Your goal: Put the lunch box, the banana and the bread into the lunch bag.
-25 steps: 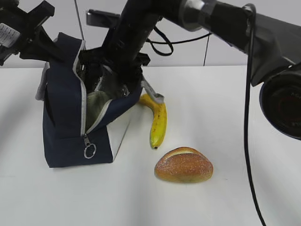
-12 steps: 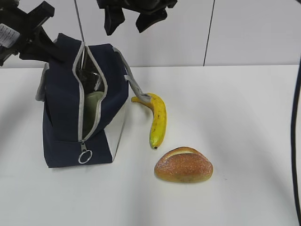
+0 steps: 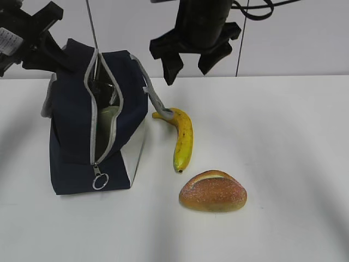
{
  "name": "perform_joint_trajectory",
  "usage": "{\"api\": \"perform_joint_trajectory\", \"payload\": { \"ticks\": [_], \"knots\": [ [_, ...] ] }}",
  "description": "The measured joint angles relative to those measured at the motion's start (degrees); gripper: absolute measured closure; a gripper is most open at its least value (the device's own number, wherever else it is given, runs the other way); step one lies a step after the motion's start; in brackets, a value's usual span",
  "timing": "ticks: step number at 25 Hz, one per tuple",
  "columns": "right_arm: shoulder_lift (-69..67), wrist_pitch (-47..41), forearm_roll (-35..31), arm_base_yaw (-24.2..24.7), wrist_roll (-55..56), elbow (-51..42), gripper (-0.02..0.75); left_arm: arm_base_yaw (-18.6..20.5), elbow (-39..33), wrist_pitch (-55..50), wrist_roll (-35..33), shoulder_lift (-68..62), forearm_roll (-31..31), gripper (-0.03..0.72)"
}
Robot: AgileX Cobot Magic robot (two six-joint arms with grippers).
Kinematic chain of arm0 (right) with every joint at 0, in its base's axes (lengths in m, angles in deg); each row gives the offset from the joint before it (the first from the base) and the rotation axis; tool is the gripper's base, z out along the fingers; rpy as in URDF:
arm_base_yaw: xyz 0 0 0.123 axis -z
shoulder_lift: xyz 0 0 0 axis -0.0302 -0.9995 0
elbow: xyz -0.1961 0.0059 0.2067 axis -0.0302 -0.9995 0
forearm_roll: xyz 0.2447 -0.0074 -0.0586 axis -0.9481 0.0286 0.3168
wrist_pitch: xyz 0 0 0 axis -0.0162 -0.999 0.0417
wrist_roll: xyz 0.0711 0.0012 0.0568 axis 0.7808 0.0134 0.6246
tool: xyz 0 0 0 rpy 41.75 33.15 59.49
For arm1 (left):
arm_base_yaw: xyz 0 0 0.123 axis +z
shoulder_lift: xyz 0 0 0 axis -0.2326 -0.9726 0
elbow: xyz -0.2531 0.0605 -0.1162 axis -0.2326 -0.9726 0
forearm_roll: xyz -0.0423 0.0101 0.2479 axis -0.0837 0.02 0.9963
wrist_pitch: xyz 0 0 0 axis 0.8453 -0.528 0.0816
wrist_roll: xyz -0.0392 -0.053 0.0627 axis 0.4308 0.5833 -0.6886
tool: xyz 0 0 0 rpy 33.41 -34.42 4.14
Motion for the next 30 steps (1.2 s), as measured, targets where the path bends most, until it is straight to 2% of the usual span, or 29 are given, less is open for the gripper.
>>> {"api": "perform_joint_trajectory", "payload": {
  "ticks": [5, 7, 13, 21, 30],
  "knots": [
    [0.24, 0.00, 0.13, 0.64, 2.87, -6.54, 0.145, 0.00, 0.00, 0.00, 0.00, 0.00, 0.00, 0.691],
    [0.24, 0.13, -0.95, 2.31, 3.24, -8.34, 0.145, 0.00, 0.00, -0.02, 0.00, 0.00, 0.05, 0.691],
    [-0.48, 0.34, -10.18, 8.50, 2.58, -10.66, 0.145, 0.00, 0.00, -0.07, 0.00, 0.00, 0.28, 0.691],
    [-5.87, 3.63, -16.69, 8.59, 1.25, -10.81, 0.146, 0.00, 0.00, -0.07, -0.05, 0.00, 0.56, 0.691],
    [-9.55, 9.25, -17.75, 8.59, 1.12, -10.91, 0.153, 0.00, 0.00, -0.07, -0.11, 0.00, 1.20, 0.691]
  ]
}}
